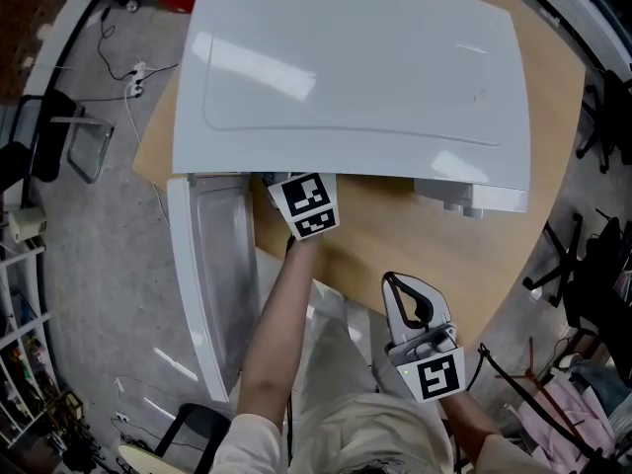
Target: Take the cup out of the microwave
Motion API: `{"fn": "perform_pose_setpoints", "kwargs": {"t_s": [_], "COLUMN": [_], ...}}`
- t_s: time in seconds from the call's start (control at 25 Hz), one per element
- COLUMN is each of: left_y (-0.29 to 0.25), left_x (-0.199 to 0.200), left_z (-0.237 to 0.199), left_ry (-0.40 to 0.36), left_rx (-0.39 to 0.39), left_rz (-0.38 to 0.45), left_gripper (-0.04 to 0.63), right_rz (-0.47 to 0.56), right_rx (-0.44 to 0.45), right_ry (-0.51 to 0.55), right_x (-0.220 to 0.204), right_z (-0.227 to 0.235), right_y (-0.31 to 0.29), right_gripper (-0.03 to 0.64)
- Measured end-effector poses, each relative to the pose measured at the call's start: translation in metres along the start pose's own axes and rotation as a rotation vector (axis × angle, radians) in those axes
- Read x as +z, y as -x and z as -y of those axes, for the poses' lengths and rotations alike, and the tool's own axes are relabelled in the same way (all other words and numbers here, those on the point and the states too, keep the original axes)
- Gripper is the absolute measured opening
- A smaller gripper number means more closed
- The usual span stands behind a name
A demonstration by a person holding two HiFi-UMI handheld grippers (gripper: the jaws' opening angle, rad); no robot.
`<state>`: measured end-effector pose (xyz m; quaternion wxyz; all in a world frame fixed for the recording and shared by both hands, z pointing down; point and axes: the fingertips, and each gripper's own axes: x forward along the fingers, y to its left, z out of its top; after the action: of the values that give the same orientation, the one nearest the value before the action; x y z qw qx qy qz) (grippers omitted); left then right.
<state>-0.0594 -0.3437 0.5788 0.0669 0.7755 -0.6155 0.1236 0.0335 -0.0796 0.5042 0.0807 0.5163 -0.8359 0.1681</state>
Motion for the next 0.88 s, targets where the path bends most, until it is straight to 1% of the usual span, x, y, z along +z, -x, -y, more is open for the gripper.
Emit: {"fn": "perform_pose_setpoints", "kwargs": {"t_s": [0.04,0.08,0.36,0.52,0.76,0.88], "left_y": [-0.002,-0.003,0.003,0.013,0.038,0.055], "left_x": [0.001,0.001,0.000,0.000,0.004,0.006], "left_z": [0.001,0.003,0.004,0.005,0.004,0.011], "left_ry": [-0.007,-0.011,-0.011,-0.016,-0.006,-0.016], "left_rx": [-0.005,-0.011,-0.022,-0.028,-0.017,-0.019], "left_rz": [0.004,0.007,0.000,-0.004,0.001,0.003], "left_gripper": [0.400,0.394,0.394,0.394,0.394,0.394], "right_rz": [-0.001,-0.002,-0.016,-0.005,0.015,0.030], "right_rx": [-0.001,-0.002,-0.019,-0.029,-0.015,-0.022], "right_ry": [0.000,-0.001,0.024,0.024,0.028,0.029], "right_x": [-0.001,-0.001,0.000,0.005,0.011,0.015], "right_z": [0.001,0.001,0.004,0.006,0.003,0.004], "right_y": [0.000,0.001,0.000,0.002,0.004,0.008], "right_gripper": [0.006,0.006,0.005,0.005,0.005,0.005]}}
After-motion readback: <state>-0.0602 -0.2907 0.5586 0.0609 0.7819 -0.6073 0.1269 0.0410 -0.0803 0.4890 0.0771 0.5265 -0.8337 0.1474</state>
